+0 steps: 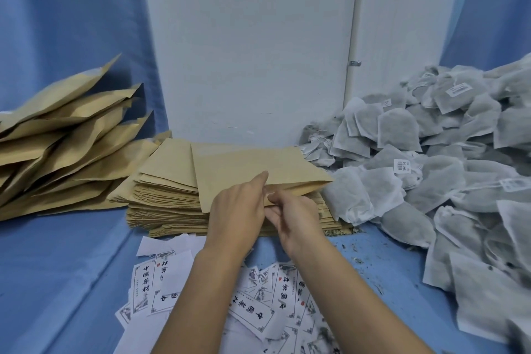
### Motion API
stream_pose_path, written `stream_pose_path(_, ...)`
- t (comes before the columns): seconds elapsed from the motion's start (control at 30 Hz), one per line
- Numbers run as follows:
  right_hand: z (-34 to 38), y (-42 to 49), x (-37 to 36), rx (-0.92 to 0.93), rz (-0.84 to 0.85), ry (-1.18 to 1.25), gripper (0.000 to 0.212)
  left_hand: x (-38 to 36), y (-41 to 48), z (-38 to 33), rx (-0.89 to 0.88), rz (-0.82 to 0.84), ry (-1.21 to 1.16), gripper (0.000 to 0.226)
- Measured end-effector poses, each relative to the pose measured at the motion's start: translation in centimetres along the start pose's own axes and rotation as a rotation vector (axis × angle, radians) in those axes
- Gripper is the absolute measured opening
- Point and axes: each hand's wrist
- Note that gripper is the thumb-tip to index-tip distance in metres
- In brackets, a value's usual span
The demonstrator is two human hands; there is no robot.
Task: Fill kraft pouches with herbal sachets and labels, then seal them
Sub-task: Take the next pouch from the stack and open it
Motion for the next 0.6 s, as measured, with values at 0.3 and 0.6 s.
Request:
stream_pose_path(0.3,0.1,-0.7,-0.6,0.033,0.035,-0.003,0.017,0.6,0.2,0.1,0.081,-0.087,-0.010,0.035)
stream_pose_path(0.6,1.4,0.6,0.8,-0.025,-0.156,0.119,0.011,1.0,-0.4,1.5,0.011,-0.185,0.103,0.053)
Point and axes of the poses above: each hand's wrist, its own y-axis towards the middle knuckle, its own x-axis out of the back of the hand, z = x × y, and after that the axes turned 14 degrees about y, right-handed
